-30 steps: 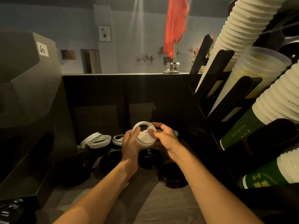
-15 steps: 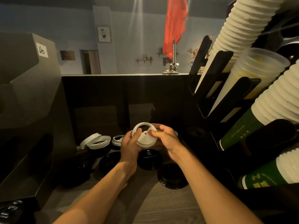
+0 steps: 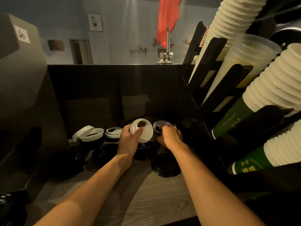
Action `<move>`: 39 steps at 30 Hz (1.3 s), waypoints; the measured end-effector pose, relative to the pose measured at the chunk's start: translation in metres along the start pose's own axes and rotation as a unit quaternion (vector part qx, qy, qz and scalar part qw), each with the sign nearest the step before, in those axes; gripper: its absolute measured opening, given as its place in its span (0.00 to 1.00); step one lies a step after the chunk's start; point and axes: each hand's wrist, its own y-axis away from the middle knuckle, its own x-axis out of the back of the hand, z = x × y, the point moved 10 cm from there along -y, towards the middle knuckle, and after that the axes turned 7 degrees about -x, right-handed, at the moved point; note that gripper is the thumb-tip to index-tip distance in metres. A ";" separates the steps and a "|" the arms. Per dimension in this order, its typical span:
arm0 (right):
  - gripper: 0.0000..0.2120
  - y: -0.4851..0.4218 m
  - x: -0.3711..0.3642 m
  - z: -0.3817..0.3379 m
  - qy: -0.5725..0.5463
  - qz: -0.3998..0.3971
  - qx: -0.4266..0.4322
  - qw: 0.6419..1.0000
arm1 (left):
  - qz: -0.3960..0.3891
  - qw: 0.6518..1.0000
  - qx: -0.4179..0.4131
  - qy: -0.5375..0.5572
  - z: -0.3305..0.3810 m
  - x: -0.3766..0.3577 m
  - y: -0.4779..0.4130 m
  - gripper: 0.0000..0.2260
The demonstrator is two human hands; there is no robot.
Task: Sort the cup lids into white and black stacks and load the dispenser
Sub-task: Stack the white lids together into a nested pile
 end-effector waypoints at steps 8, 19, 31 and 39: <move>0.17 0.004 0.013 -0.010 -0.014 0.042 0.027 0.999 | 0.017 0.998 -0.040 -0.040 0.012 0.003 0.002 0.13; 0.13 0.020 0.044 -0.017 -0.238 0.073 0.059 0.967 | 0.052 0.992 -0.087 -0.075 0.035 0.012 0.008 0.15; 0.16 0.015 0.029 -0.001 -0.599 0.001 -0.029 0.801 | 0.101 0.989 -0.091 -0.050 0.041 0.027 0.007 0.12; 0.12 0.025 0.035 -0.025 -0.638 -0.093 0.071 0.761 | 0.138 0.981 -0.105 -0.081 0.051 0.044 0.000 0.15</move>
